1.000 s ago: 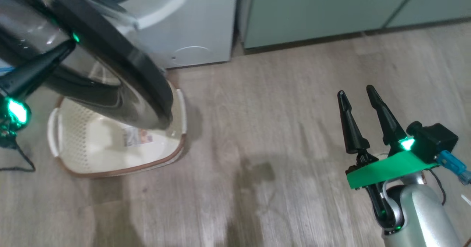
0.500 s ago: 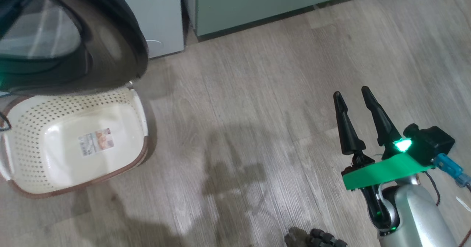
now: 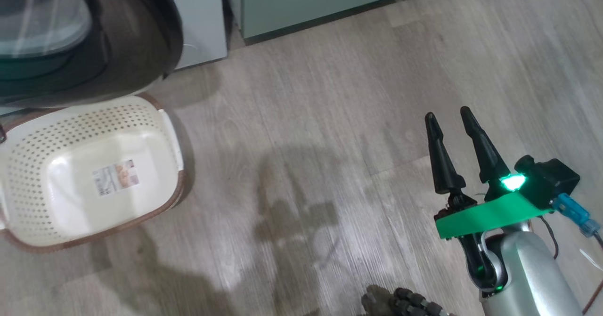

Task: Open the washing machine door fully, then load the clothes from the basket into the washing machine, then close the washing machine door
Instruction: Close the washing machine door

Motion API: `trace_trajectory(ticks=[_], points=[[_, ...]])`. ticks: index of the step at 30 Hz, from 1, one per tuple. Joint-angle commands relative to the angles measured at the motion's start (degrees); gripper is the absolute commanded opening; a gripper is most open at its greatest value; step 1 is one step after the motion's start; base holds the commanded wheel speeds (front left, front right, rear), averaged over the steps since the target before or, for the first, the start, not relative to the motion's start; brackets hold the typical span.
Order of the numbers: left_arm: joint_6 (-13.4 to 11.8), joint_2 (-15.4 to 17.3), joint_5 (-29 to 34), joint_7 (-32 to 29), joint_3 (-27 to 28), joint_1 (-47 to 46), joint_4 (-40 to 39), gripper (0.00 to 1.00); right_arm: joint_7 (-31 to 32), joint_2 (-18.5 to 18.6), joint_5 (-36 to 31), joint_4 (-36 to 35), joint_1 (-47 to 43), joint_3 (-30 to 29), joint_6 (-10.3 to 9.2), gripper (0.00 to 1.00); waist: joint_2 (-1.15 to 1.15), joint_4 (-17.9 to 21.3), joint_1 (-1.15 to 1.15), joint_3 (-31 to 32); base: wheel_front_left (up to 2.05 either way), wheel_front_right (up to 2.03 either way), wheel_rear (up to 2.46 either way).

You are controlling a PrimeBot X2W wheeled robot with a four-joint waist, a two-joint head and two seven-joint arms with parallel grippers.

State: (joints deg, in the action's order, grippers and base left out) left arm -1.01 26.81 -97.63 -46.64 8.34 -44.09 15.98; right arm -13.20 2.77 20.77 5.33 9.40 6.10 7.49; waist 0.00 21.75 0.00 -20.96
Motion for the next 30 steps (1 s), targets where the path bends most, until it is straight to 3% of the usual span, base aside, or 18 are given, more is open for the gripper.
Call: trace_trajectory(ticks=[1, 8, 9, 11, 24, 30], points=[[0.7, 2.4, -0.8, -0.3, 2.3, -0.1, -1.6, 0.0, -0.7, 0.1, 0.4, -1.3, 1.2, 1.0, 0.0, 1.0, 0.0, -1.1, 0.0, 0.4, 0.0, 0.0, 0.0], [3.9, -0.9, -4.8, 0.8, 7.0, 7.3, -3.0, 0.03, -1.0, 0.1, 0.0, -0.5, 2.1, 1.3, 0.0, 1.0, 0.0, -5.2, 0.0, 2.3, 0.0, 0.0, 0.0], [4.4, -1.6, -5.4, 1.0, 7.8, 8.9, -3.4, 0.26, -1.0, 0.1, -0.2, -0.4, 2.2, 1.3, 0.0, 1.0, 0.0, -5.8, 0.0, 2.7, 0.0, 0.0, 0.0], [5.2, -3.2, -6.4, 1.8, 9.3, 11.7, -4.6, 0.98, -0.9, 0.1, -0.4, -0.3, 2.3, 1.1, 0.0, 1.0, 0.0, -7.2, 0.0, 3.2, 0.0, 0.0, 0.0], [8.3, -18.7, -8.6, 11.2, 17.2, 26.6, -10.4, 1.0, 0.3, 0.1, -1.9, -0.4, 1.9, -0.6, 0.0, 1.0, 0.0, -14.6, 0.0, 5.4, 0.0, 0.0, 0.0], [8.5, -22.8, -7.2, 14.3, 18.9, 31.7, -13.9, 1.0, 1.2, 0.1, -2.4, -0.6, 0.5, -1.8, 0.0, 1.0, 0.0, -16.6, 0.0, 7.5, 0.0, 0.0, 0.0]])
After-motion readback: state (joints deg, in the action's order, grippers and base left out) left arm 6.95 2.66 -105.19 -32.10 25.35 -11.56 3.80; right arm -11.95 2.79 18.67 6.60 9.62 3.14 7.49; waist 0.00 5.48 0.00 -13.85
